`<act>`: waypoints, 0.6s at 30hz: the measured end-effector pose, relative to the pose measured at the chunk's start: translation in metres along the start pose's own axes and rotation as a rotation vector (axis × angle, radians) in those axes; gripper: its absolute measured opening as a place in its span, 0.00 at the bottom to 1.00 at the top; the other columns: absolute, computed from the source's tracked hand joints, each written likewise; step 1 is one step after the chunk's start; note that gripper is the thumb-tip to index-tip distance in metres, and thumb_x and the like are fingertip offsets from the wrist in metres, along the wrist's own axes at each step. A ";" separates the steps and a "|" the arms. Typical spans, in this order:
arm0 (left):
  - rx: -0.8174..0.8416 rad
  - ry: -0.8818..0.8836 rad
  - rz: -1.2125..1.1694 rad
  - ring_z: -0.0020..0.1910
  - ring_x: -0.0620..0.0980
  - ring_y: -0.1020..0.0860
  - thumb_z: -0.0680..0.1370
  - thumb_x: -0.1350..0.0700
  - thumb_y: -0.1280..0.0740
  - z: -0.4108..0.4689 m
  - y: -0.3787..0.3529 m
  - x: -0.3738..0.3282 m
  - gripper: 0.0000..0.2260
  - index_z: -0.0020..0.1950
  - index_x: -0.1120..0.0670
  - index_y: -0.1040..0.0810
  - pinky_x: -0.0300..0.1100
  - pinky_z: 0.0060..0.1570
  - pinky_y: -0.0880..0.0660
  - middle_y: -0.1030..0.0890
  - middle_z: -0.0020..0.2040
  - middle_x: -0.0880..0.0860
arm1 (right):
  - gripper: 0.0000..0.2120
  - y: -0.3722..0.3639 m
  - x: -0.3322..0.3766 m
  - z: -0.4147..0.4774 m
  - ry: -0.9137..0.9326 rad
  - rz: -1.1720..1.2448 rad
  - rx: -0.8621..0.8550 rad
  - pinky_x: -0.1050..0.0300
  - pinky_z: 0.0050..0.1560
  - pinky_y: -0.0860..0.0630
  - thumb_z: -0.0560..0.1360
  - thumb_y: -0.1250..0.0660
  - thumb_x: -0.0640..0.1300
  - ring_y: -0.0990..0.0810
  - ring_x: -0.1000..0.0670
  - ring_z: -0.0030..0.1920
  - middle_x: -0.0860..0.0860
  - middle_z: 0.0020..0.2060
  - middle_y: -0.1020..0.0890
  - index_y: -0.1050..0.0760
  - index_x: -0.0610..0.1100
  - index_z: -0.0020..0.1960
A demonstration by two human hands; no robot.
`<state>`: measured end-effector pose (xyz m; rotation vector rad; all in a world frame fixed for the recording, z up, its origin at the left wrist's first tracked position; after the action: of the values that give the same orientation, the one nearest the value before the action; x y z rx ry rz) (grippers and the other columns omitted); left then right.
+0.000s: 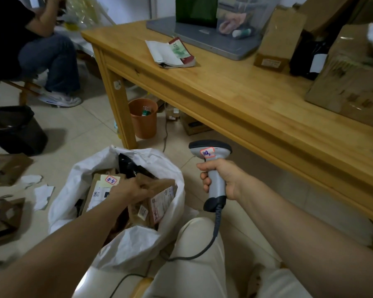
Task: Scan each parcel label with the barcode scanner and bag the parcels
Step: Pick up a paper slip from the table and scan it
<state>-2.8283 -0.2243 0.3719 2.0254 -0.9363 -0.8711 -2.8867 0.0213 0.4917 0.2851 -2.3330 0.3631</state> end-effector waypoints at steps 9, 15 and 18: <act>-0.431 -0.045 0.029 0.59 0.59 0.26 0.73 0.39 0.35 -0.027 0.040 -0.068 0.25 0.62 0.53 0.26 0.50 0.58 0.29 0.25 0.60 0.57 | 0.06 0.019 0.017 -0.027 0.110 0.064 -0.017 0.60 0.25 0.28 0.72 0.31 0.36 0.30 0.52 0.20 0.46 0.25 0.26 0.29 0.40 0.44; -0.617 -0.452 -0.084 0.62 0.59 0.28 0.76 0.48 0.34 -0.060 0.103 -0.238 0.21 0.66 0.55 0.27 0.50 0.61 0.30 0.25 0.63 0.59 | 0.06 0.067 0.065 -0.083 0.288 0.126 -0.071 0.62 0.25 0.28 0.74 0.32 0.37 0.31 0.53 0.20 0.48 0.24 0.27 0.29 0.41 0.43; -0.634 -0.586 -0.156 0.67 0.57 0.32 0.77 0.50 0.34 -0.087 0.122 -0.316 0.25 0.73 0.55 0.32 0.49 0.65 0.34 0.29 0.68 0.58 | 0.07 0.104 0.091 -0.117 0.414 0.172 -0.135 0.62 0.24 0.28 0.73 0.31 0.36 0.30 0.53 0.20 0.48 0.24 0.26 0.29 0.41 0.41</act>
<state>-2.9586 0.0060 0.6000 1.3209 -0.6687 -1.6594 -2.9064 0.1491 0.6176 -0.0552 -1.9650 0.3116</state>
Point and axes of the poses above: each hand's wrist, its own z-axis towards the middle knuckle, its own y-axis out of the back of the hand, x = y × z, the point moved 3 cm from there along z, towards the middle knuckle
